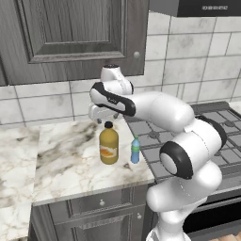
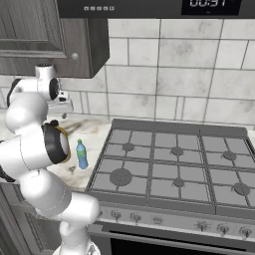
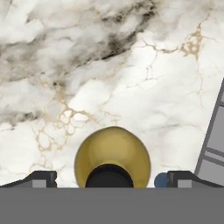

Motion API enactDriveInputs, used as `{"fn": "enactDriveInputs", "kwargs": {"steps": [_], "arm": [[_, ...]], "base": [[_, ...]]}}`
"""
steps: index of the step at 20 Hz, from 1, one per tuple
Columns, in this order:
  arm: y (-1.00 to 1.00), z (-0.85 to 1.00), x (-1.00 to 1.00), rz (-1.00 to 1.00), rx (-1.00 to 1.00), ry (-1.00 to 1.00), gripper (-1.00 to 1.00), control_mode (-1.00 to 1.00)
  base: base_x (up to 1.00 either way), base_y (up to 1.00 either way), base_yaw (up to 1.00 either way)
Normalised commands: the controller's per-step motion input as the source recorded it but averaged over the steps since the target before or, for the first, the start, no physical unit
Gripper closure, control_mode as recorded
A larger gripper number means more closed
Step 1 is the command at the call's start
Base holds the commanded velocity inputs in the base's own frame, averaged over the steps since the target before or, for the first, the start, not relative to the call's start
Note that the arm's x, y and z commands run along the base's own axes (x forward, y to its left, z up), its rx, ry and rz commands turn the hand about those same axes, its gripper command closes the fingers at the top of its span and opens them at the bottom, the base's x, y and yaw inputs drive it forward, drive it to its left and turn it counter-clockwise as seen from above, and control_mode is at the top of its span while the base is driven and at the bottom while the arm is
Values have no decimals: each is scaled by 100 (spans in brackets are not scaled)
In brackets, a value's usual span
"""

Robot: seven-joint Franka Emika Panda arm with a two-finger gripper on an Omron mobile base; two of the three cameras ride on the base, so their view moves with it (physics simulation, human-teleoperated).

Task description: Place the drinks on the dining counter in a tight cluster.

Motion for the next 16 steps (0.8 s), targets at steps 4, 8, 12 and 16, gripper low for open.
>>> {"fn": "enactDriveInputs", "kwargs": {"steps": [4, 8, 12, 16], "arm": [[0, -12, -13, 0, 0, 0, -100, -100], [0, -6, -13, 0, 0, 0, -100, -100], [0, -10, 0, 0, 0, 0, -100, -100], [0, -23, 7, 0, 0, 0, -100, -100]], "base": [[0, 0, 0], [0, 0, 0], [0, 0, 0], [0, 0, 0]]}}
